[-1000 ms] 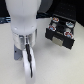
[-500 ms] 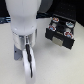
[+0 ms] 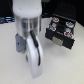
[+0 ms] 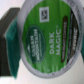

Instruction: Open the kcup holder, insert the kcup into the holder, and close the kcup holder

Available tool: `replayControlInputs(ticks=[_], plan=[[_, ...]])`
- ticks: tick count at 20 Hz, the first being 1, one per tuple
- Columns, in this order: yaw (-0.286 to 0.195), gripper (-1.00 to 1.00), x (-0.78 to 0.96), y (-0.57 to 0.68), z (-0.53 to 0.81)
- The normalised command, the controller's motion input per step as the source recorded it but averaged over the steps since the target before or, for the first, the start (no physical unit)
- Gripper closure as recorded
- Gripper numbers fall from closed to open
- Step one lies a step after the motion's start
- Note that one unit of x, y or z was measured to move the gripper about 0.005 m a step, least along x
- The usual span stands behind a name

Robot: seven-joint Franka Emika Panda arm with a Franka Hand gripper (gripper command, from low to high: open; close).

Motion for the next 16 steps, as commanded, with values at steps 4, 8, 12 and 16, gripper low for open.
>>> replayControlInputs(ticks=[4,8,12,16], plan=[[0.061,1.00,0.01,0.50,0.78],[0.047,1.00,-0.01,0.53,0.70],[0.050,1.00,-0.08,0.54,0.54],[0.062,1.00,-0.16,0.55,0.42]])
